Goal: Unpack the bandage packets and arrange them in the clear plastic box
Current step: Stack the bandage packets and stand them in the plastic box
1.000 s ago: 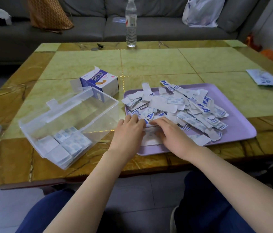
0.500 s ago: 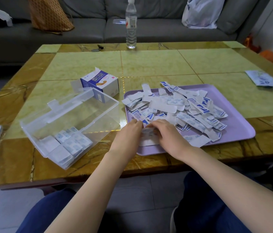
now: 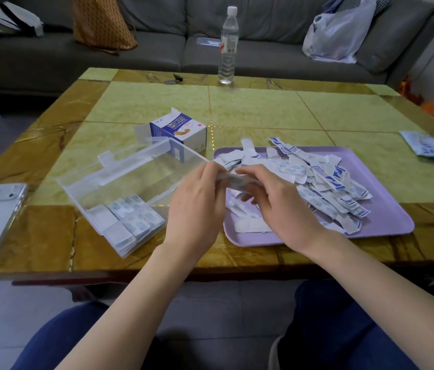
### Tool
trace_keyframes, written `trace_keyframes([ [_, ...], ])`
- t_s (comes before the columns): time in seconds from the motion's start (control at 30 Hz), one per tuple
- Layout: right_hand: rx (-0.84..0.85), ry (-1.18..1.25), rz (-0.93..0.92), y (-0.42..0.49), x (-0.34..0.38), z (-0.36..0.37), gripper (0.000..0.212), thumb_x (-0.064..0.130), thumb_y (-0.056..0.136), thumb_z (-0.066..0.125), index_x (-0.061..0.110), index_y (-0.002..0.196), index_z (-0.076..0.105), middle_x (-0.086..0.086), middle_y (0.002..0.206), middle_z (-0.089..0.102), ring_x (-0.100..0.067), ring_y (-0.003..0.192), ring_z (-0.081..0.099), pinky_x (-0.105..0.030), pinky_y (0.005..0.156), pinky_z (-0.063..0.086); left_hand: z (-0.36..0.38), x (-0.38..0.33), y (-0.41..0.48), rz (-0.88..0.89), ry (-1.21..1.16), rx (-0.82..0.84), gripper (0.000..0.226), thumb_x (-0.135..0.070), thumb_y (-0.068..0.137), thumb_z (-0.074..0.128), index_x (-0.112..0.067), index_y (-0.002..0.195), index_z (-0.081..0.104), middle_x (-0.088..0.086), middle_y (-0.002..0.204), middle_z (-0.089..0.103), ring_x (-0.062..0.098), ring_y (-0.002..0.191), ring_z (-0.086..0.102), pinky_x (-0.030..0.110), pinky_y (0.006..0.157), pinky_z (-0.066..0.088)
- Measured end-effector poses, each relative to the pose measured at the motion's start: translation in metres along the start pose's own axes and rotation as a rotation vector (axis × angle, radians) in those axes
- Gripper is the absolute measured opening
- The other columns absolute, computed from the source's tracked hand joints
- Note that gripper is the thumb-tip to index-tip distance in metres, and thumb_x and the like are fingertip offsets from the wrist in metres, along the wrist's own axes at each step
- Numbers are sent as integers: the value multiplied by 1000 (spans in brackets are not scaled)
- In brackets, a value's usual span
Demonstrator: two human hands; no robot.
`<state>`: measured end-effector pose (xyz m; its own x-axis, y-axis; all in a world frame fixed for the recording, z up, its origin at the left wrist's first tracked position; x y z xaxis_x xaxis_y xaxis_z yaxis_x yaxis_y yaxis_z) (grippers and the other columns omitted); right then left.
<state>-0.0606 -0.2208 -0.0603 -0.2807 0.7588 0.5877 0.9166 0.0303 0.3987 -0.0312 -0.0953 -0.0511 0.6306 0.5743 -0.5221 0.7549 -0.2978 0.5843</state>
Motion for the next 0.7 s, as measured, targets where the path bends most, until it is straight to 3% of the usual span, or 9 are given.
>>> trace_keyframes([
  [0.2,-6,-56,-62,17,29,11,19,10,96,46,15,112,55,3,84,63,-9,70,61,-31,68,51,-22,22,-3,-125,-143,-20,5,-14,93,51,-17,92,48,-15,74,46,6,65,38,21,58,25],
  [0.33,-21,-60,-62,27,37,18,14,12,95,49,13,106,59,0,85,65,-18,79,63,-38,72,51,-35,33,-5,-142,-175,-36,5,-14,93,52,-15,91,48,-13,74,49,6,64,41,26,58,32],
  [0.5,-120,-246,-251,38,66,19,22,17,90,51,8,99,70,-4,83,63,-22,82,52,-24,74,41,-62,41,-1,-59,-65,-75,1,-9,91,54,-8,91,54,-4,80,54,15,74,43,30,64,36],
  [0.6,-28,-212,-276,47,82,29,21,18,88,56,10,98,72,-6,78,64,-21,74,56,-35,68,48,-77,47,-1,-45,-57,-95,6,-6,89,55,-11,92,54,-11,83,48,12,77,41,22,66,31],
  [0.7,37,-155,-283,60,94,40,18,19,88,59,12,95,74,-7,76,66,-20,67,60,-41,64,51,-90,60,-4,-89,-79,-115,9,-7,90,55,-12,97,55,-12,87,50,15,81,47,23,71,34],
])
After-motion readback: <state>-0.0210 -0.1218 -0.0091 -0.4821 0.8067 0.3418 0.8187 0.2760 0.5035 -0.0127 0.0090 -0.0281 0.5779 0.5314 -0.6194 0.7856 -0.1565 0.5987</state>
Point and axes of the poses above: each hand's wrist, its own y-axis towards the middle knuckle, its own z-axis out of the palm, x = y × z, the point moved 7 cm from there along y, towards the middle knuckle
